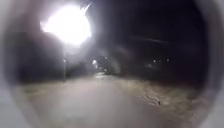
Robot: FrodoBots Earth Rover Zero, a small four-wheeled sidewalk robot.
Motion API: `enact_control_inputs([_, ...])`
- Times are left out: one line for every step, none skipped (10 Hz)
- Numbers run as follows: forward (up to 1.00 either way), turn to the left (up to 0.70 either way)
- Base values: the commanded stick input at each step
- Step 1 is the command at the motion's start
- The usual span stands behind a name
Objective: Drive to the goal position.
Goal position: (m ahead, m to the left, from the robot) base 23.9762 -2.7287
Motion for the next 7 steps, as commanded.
enact_control_inputs([1.0, 0.0])
enact_control_inputs([1.0, 0.0])
enact_control_inputs([1.0, 0.0])
enact_control_inputs([1.0, 0.0])
enact_control_inputs([1.0, 0.0])
enact_control_inputs([1.0, 0.0])
enact_control_inputs([1.0, 0.0])
